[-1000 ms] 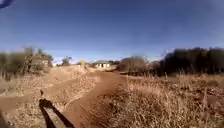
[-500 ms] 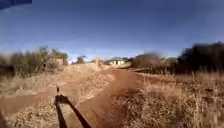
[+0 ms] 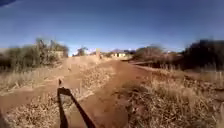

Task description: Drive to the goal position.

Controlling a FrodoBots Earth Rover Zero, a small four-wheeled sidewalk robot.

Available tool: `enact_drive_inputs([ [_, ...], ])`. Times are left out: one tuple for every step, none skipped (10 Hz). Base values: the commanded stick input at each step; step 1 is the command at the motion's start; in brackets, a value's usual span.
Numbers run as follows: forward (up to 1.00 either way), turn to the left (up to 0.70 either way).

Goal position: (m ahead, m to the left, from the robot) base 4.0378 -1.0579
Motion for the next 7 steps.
enact_drive_inputs([
  [0.50,0.00],
  [0.50,0.00],
  [0.50,0.00],
  [0.50,0.00],
  [0.50,0.00],
  [0.50,0.00],
  [0.50,0.00],
])
